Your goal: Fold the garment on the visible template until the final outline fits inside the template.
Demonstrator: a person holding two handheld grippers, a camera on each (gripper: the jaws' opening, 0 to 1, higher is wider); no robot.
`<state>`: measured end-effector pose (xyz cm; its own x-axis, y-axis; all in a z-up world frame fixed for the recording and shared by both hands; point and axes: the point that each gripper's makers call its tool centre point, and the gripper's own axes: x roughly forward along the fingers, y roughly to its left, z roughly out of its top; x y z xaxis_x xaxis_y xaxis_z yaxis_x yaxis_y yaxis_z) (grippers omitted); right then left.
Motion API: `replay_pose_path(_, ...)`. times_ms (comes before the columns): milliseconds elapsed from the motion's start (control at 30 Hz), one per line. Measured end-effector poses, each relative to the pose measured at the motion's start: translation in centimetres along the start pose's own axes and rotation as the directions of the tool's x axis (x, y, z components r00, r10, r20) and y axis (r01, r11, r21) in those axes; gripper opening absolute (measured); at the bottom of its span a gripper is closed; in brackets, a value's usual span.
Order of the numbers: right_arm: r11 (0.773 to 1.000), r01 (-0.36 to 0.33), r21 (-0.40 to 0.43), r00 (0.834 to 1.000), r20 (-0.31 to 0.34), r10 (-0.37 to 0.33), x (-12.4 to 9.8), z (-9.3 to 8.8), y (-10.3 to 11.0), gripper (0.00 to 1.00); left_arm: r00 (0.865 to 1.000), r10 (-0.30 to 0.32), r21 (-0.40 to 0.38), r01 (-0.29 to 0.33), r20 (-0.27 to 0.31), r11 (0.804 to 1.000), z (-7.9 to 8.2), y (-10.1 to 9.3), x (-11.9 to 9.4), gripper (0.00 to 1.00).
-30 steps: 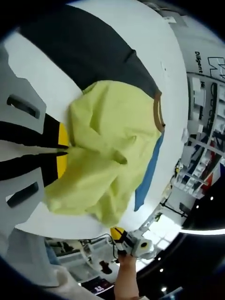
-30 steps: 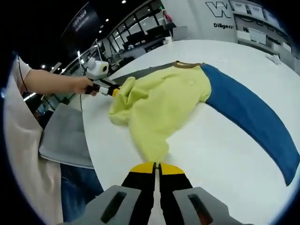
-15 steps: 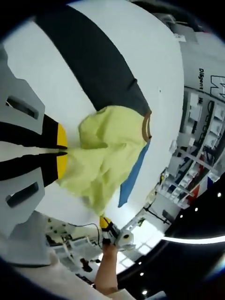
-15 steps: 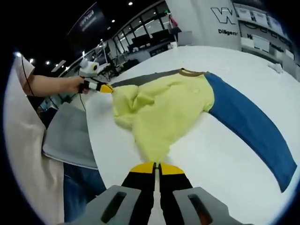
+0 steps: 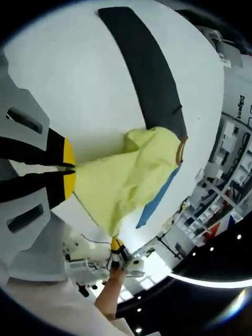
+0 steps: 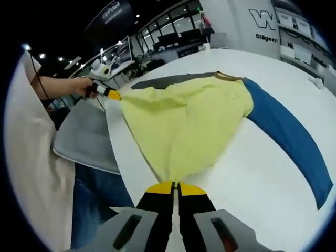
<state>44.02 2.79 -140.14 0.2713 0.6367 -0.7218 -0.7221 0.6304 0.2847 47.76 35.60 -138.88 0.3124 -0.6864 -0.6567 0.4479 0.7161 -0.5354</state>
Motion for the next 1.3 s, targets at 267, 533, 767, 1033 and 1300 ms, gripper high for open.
replay_pose_path(267,0.999,0.006,-0.037,0.995,-0.101,-0.010,1.4,-3.8,1.3,0.00,0.991,0.064,-0.046,-0.070,-0.113,0.997,-4.8,1.0,0.3,0.01)
replay_pose_path(533,0.998,0.007,-0.065,0.985,-0.173,-0.018,2.1,-5.9,1.6,0.00,0.984,0.121,-0.071,-0.131,-0.131,0.989,-6.4,2.4,0.5,0.01)
replay_pose_path(767,0.998,0.013,-0.069,0.979,-0.203,-0.027,1.5,-6.3,1.6,0.00,0.979,0.101,-0.087,-0.117,-0.176,0.989,-7.8,1.9,0.7,0.01)
replay_pose_path(1033,0.999,-0.005,-0.039,0.979,-0.205,-0.003,0.7,-6.2,1.6,0.00,0.976,0.098,-0.077,-0.115,-0.196,0.990,-8.1,1.8,-0.1,0.01)
replay_pose_path(1300,0.998,0.056,-0.011,0.980,-0.190,-0.057,-1.1,-5.2,-1.1,0.00,0.977,0.156,-0.031,-0.162,-0.142,0.986,-5.4,3.6,-2.1,0.00)
